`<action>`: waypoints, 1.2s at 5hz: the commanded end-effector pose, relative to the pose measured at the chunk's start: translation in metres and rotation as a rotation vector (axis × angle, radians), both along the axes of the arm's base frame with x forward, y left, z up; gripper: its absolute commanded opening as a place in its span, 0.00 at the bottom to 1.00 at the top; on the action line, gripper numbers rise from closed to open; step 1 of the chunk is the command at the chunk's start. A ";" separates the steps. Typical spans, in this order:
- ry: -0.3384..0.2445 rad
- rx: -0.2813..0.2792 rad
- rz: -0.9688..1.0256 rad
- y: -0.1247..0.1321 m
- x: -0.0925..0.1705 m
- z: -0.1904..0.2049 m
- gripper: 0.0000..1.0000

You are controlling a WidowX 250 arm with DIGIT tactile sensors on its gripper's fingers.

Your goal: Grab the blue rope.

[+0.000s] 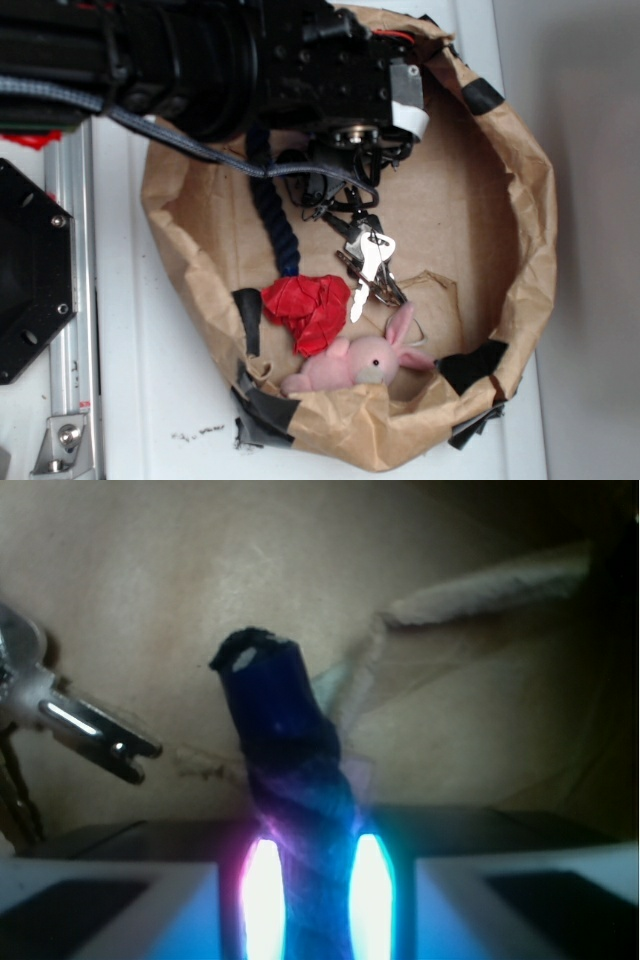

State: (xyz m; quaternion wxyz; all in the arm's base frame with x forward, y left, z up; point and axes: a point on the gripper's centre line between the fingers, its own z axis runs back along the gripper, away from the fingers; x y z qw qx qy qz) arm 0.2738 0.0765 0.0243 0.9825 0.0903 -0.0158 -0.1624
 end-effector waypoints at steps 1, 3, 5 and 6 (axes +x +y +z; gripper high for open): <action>-0.220 -0.020 0.170 -0.005 0.036 0.103 0.00; -0.085 -0.039 0.246 -0.028 0.016 0.144 0.00; -0.092 -0.115 0.190 -0.062 -0.007 0.148 0.00; -0.100 -0.129 0.223 -0.068 -0.008 0.155 0.00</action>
